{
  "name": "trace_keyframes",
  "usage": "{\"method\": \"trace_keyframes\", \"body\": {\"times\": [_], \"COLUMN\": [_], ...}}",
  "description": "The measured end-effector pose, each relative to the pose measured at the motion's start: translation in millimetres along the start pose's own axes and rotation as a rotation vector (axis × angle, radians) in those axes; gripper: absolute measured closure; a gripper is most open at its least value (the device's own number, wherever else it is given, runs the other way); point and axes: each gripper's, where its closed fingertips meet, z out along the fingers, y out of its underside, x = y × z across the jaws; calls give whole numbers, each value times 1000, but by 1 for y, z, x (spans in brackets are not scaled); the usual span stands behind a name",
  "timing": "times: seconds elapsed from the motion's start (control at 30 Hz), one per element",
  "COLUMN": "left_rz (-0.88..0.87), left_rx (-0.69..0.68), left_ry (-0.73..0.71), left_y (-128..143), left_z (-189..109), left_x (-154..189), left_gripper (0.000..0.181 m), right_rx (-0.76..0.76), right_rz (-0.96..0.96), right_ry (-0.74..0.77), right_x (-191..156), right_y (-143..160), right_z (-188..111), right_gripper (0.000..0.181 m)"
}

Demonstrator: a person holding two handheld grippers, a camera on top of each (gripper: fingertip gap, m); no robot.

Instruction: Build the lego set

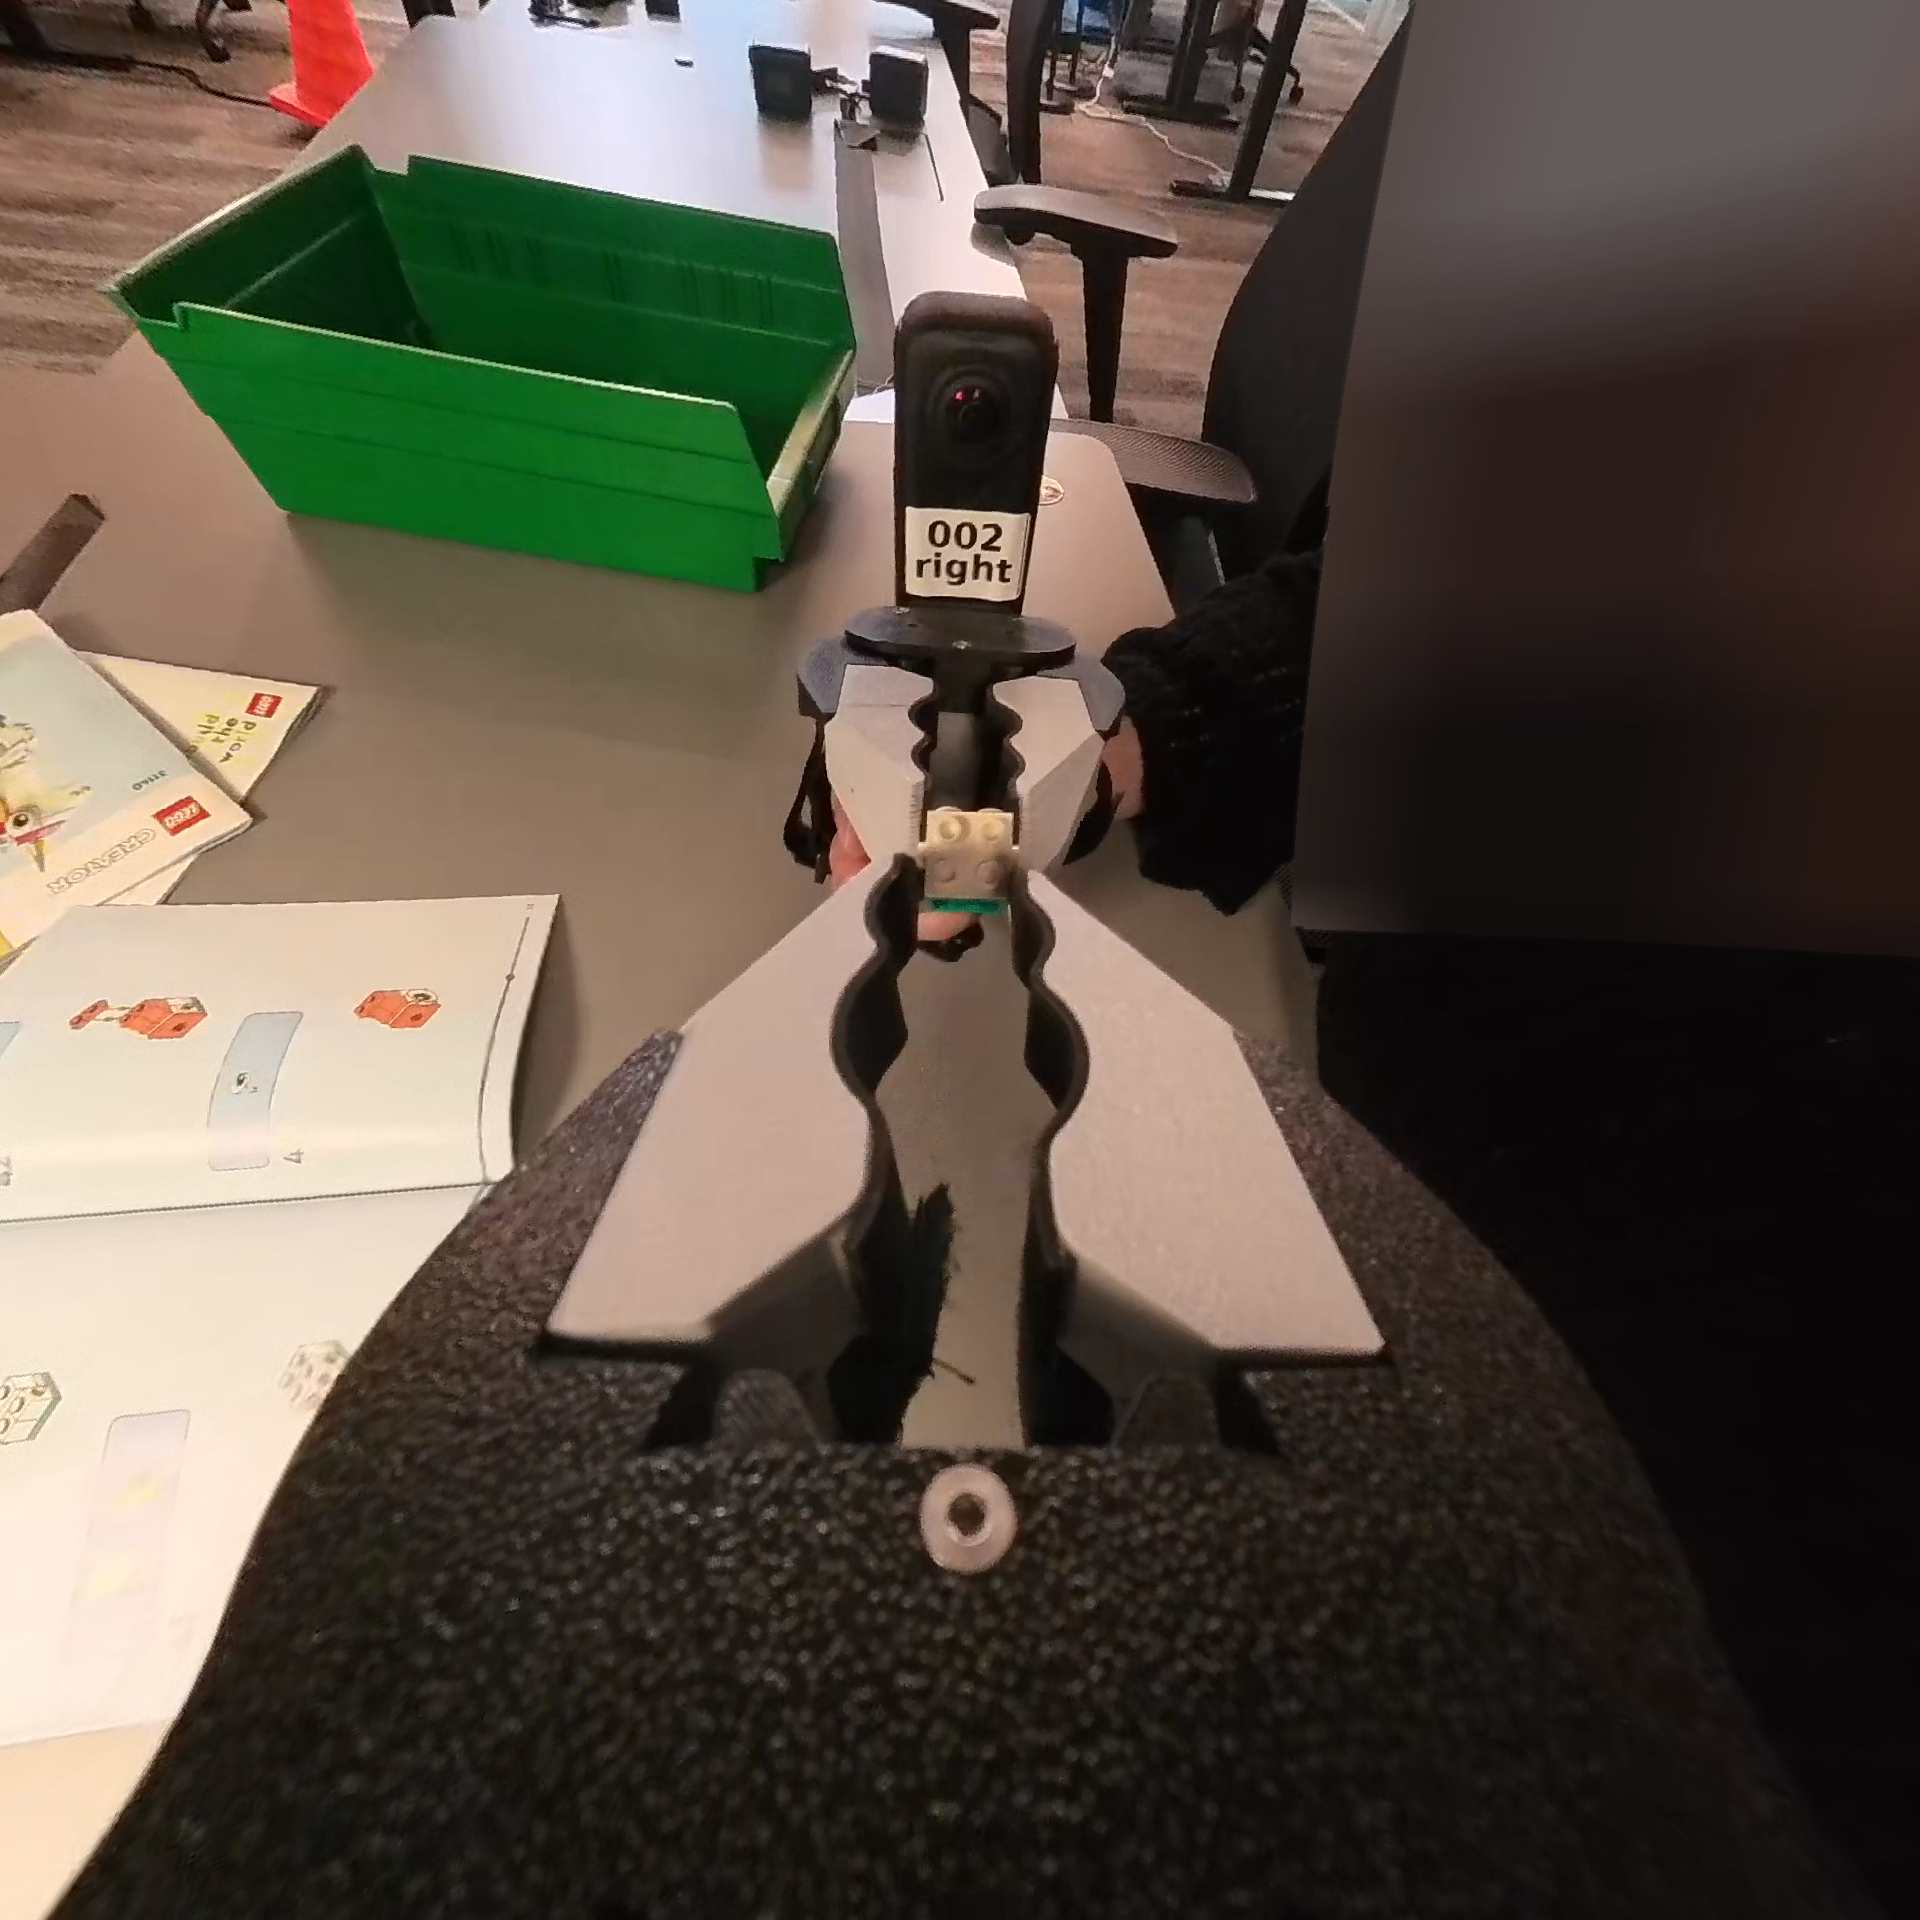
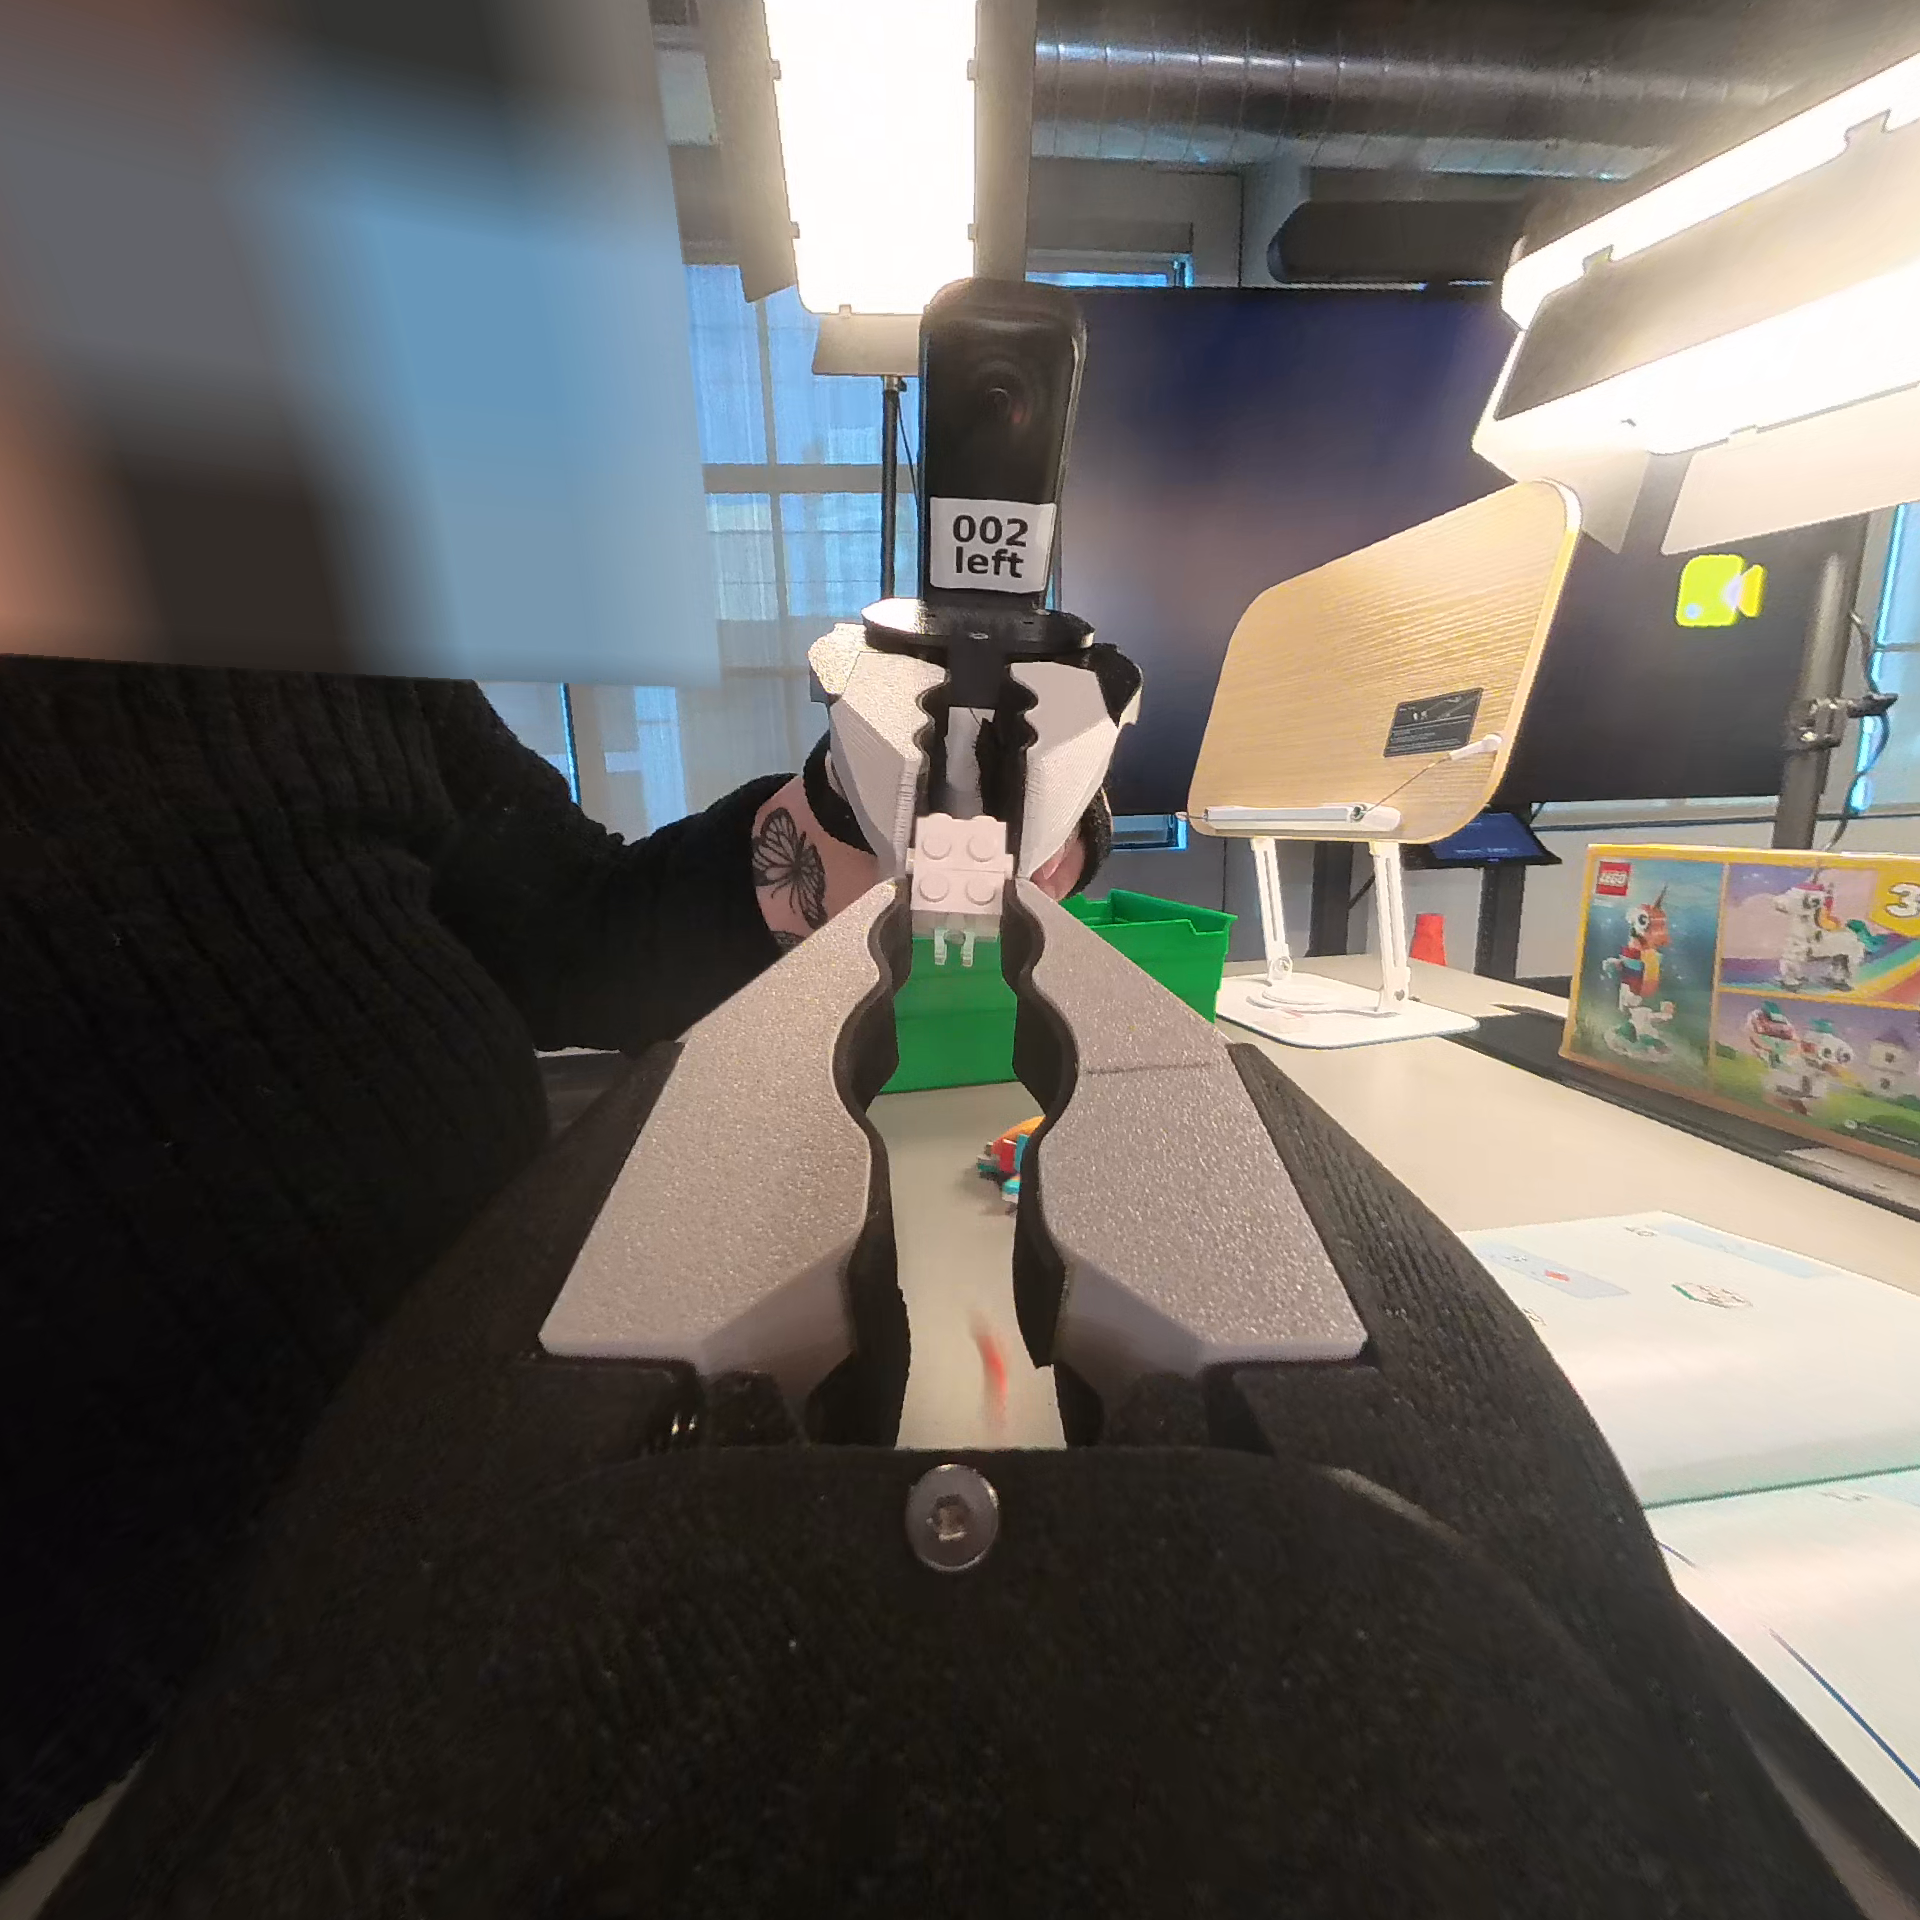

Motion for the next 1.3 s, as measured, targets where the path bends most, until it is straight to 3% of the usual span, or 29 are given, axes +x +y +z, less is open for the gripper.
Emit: {"method": "trace_keyframes", "body": {"times": [0.13, 0.3, 0.53, 0.67, 0.87, 0.97, 1.1, 1.2, 1.3], "left_rz": [-21, -82, -137, 22, 549, 739, 861, 848, 782], "left_rx": [14, 41, 372, 469, 306, 208, 178, 86, -100], "left_ry": [-97, -321, -202, -234, -467, -601, -744, -853, -921], "left_y": [4, 24, 15, 5, 4, 8, 8, 12, 33], "left_z": [-9, -30, -18, -13, 4, 11, 13, 10, 8], "left_x": [-15, -44, -9, 6, 15, 8, 1, -17, -43], "left_gripper": [165, 165, 140, 136, 142, 149, 155, 155, 155], "right_rx": [-36, -237, -133, -79, -2, 3, 17, -4, -149], "right_rz": [-22, -130, 32, 179, 504, 508, 504, 447, 242], "right_ry": [58, 156, 59, -54, -244, -234, -195, -35, 213], "right_x": [15, 33, 16, 1, -16, -15, -9, 12, 41], "right_y": [2, 23, 22, 16, 9, 10, 10, 15, 30], "right_z": [-7, -19, -8, -1, 0, 2, 1, -2, -8], "right_gripper": [166, 167, 167, 166, 166, 167, 167, 165, 147]}}
